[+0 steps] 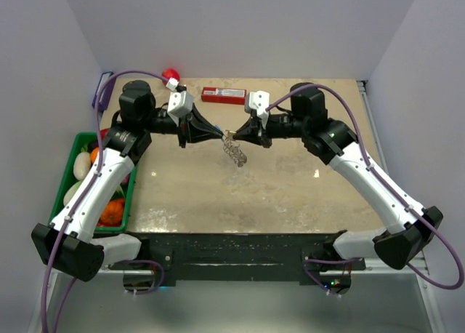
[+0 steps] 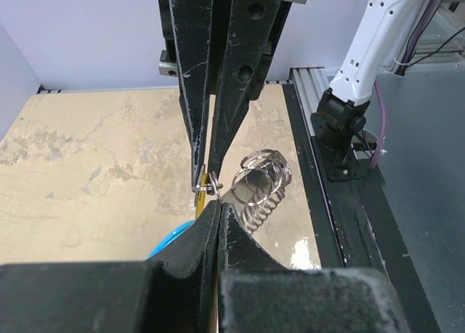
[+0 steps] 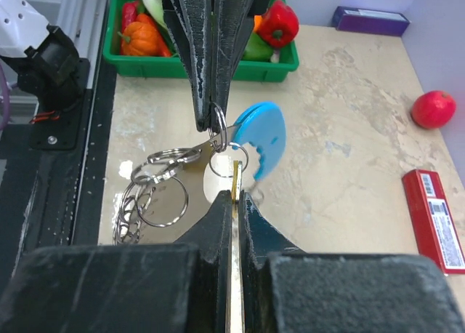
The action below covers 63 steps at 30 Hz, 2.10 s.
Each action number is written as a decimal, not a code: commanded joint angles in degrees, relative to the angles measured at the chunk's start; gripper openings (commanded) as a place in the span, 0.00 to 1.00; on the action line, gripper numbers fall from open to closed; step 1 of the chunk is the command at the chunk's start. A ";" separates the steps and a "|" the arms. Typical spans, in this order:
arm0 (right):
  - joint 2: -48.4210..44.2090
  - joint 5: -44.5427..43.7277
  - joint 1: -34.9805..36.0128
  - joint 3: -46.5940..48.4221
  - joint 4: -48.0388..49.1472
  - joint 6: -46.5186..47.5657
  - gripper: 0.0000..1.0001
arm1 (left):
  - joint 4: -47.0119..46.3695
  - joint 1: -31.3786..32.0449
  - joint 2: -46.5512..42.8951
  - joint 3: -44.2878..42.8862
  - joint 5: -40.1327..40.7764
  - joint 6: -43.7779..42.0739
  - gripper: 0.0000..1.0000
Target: Remove the keys from the keyring
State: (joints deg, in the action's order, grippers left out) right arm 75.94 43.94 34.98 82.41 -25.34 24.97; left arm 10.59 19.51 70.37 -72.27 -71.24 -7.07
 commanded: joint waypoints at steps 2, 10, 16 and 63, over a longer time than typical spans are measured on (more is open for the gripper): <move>-2.38 -3.69 0.17 3.63 -0.41 1.57 0.00 | -1.36 -0.44 -1.20 0.20 -0.21 -0.58 0.00; -3.43 -7.11 0.26 5.57 -0.14 2.27 0.00 | -1.27 -0.44 -1.37 0.38 -0.21 -0.66 0.00; -3.17 -7.56 0.61 6.01 -0.32 2.54 0.00 | -1.36 -0.44 -1.37 0.46 -0.21 -0.66 0.00; 4.04 -17.22 10.63 14.97 -6.65 11.93 0.00 | -2.85 -0.44 -0.14 0.81 -1.09 0.65 0.00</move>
State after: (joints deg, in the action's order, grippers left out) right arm 79.02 26.74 44.69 94.91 -33.32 34.15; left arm 10.24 19.11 70.43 -71.50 -70.30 -7.05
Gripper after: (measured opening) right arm 0.025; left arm 0.020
